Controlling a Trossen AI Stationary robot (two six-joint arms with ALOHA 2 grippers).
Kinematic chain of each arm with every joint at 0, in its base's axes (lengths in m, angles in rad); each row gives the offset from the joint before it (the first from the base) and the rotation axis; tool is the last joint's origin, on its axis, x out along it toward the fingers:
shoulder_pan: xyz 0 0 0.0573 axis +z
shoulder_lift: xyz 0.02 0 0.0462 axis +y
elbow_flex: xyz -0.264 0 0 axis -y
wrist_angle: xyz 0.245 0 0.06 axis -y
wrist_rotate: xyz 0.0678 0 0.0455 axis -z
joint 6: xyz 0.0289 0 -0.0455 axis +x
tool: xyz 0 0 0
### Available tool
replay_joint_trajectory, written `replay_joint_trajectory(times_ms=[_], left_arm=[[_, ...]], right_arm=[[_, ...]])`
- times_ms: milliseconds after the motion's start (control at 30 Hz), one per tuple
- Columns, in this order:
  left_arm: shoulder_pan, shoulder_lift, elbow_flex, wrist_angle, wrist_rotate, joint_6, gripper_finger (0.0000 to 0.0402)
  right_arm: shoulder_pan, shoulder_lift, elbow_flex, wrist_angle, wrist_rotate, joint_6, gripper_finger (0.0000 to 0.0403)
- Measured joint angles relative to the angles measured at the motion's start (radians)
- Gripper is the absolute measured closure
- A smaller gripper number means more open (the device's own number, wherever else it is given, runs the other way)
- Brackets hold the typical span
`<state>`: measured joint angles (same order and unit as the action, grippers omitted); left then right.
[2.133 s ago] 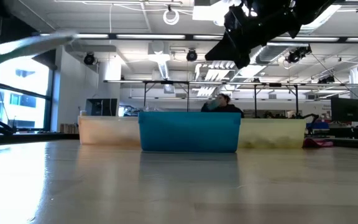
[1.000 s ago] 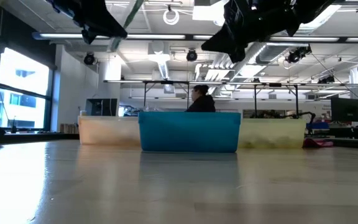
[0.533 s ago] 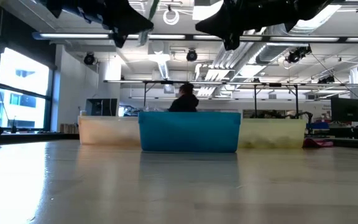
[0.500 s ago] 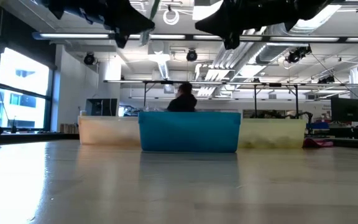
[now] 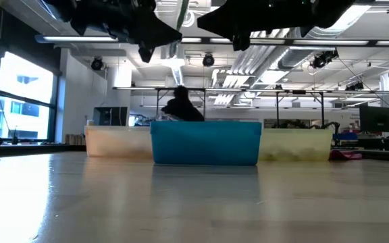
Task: Pick & Place Toothbrushes
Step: Put the green toothbrush into the top blue bin
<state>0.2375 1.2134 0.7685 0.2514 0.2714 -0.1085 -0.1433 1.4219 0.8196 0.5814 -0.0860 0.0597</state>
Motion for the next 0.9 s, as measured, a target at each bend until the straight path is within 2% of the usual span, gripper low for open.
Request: replay_joint_trajectory(times_ms=[167,333,700,900], left_arm=[[-0.002,0.013,0.0,-0.007,0.0,0.0,0.0394],[-0.002,0.019,0.0,-0.005,-0.001,0.025,0.0394],[-0.002,0.131,0.0,0.161,0.038,0.026,0.0394],[-0.002,0.175,0.001,0.176,0.04,0.026,0.0394]], right_arm=[[0.014,0.02,0.0,0.095,-0.005,-0.001,0.0289],[0.013,0.021,0.0,0.112,-0.046,0.007,0.0251],[0.013,0.06,0.0,0.112,-0.048,0.048,0.0241],[0.013,0.061,0.0,0.119,-0.054,0.044,0.0245]])
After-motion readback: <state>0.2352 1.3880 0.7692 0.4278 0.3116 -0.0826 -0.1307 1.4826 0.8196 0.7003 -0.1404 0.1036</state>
